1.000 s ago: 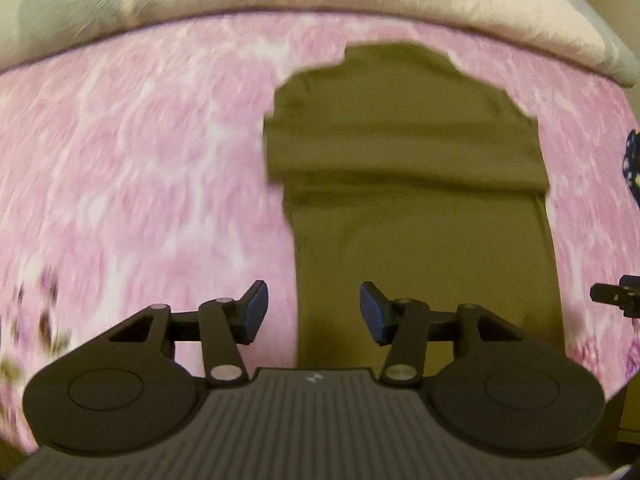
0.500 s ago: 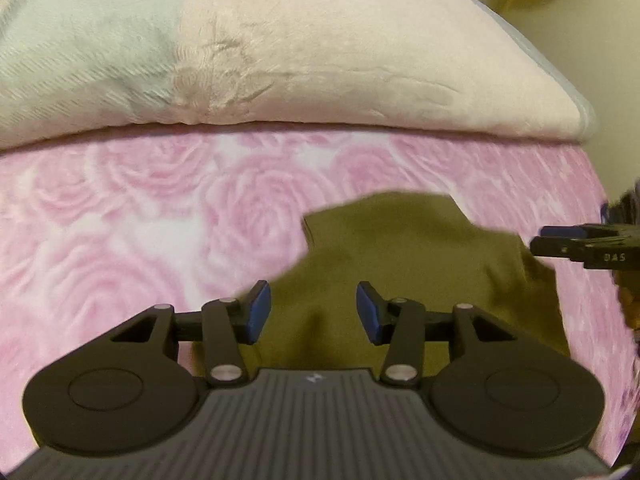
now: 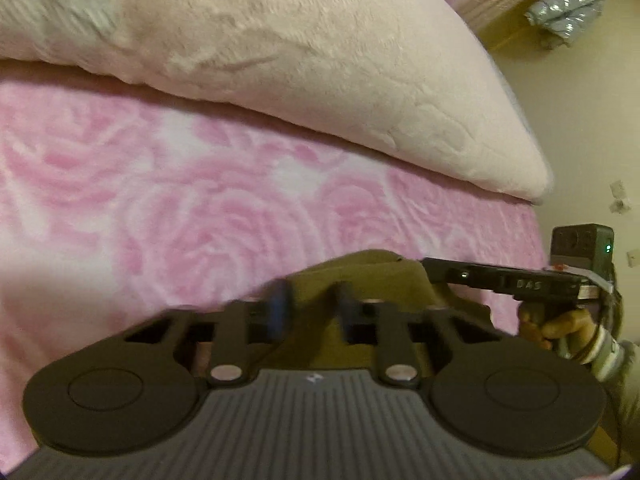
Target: Fold clothes
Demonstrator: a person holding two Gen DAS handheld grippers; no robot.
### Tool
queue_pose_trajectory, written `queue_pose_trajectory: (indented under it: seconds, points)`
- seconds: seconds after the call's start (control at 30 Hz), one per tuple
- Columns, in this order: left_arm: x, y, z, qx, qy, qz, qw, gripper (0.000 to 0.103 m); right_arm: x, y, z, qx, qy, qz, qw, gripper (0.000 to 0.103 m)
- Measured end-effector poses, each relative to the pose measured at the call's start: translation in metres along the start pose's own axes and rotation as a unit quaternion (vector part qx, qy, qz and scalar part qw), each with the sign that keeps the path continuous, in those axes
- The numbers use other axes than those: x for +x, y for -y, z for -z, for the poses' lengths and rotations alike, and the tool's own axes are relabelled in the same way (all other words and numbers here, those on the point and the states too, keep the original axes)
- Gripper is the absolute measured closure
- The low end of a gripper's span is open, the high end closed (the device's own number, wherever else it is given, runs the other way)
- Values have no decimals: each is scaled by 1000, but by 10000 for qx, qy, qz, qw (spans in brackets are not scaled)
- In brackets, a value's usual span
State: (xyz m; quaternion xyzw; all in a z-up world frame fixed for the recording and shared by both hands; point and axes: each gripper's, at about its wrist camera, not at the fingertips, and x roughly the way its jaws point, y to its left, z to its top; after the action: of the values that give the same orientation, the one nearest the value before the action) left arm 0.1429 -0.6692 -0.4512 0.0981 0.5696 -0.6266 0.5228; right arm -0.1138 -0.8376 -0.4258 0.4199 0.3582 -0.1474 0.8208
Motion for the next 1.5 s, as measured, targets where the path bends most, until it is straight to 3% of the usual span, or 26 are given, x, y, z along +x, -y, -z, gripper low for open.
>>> queue_pose_trajectory:
  seconds: [0.17,0.33,0.47,0.6,0.67,0.73,0.77,0.8,0.83,0.87,0.93,0.97,1.0,1.03,1.1,1.17,1.2,1.27,1.33,1.4,1.5]
  points:
    - [-19,6,13,466,575,169,9971,97,-28,-13,14,-423,684,-8,9968,98]
    - [-54,37,53,1459,1214,310,9813,97,-70,-38,52,-731,1258,-171,9892,98]
    - [-67,58,109,2255,1131,-8,9677,92,-85,-57,100,-1075,950,280,9893,97]
    - [-68,58,148,2565,399,-356,9651,91,-80,-67,136,-1088,295,1212,9862,97]
    - [-71,59,141,2392,547,-443,9684,91,-83,-71,142,-1030,235,1456,9837,97]
    - [-72,62,126,2120,818,-462,9727,91,-95,-77,135,-860,562,1376,9851,95]
    - [-73,64,118,1983,953,-472,9744,91,-97,-80,128,-762,764,1331,9852,77]
    - [-74,65,110,1845,1088,-481,9756,91,-100,-83,121,-667,973,1284,9847,40]
    - [-75,66,103,1707,1223,-490,9765,88,-101,-86,114,-595,1241,1225,9829,29]
    - [-76,68,95,1567,1356,-499,9770,86,-100,-88,105,-540,1501,1139,9806,28]
    - [-63,72,80,1492,1396,-444,9779,86,-80,-90,92,-395,1511,980,9829,29]
    - [-52,73,75,1447,1315,-401,9799,86,-71,-90,85,-323,1516,900,9838,34]
    - [-42,74,72,1420,1219,-373,9816,86,-61,-91,78,-251,1520,820,9846,52]
    - [-35,76,73,1470,1085,-361,9825,86,-51,-92,72,-195,1498,765,9856,58]
    - [-30,82,90,1854,825,-447,9782,89,-26,-95,81,-349,1047,1027,9886,66]
    - [-29,85,120,2358,623,-699,9673,89,-15,-96,103,-666,838,1196,9870,66]
    - [-29,84,135,2591,570,-833,9606,89,-11,-97,119,-1013,787,1401,9818,66]
    - [-33,79,159,2885,819,-968,9491,88,-11,-104,145,-1856,1099,1606,9632,66]
    - [-38,81,161,2955,946,-1070,9446,89,-9,-114,150,-2409,1087,1821,9471,66]
    - [-47,85,153,2907,1259,-1134,9417,89,-13,-118,142,-2458,1128,1872,9443,66]
    - [-54,80,135,2547,1603,-1411,9431,88,-22,-110,131,-2246,1532,2106,9390,66]
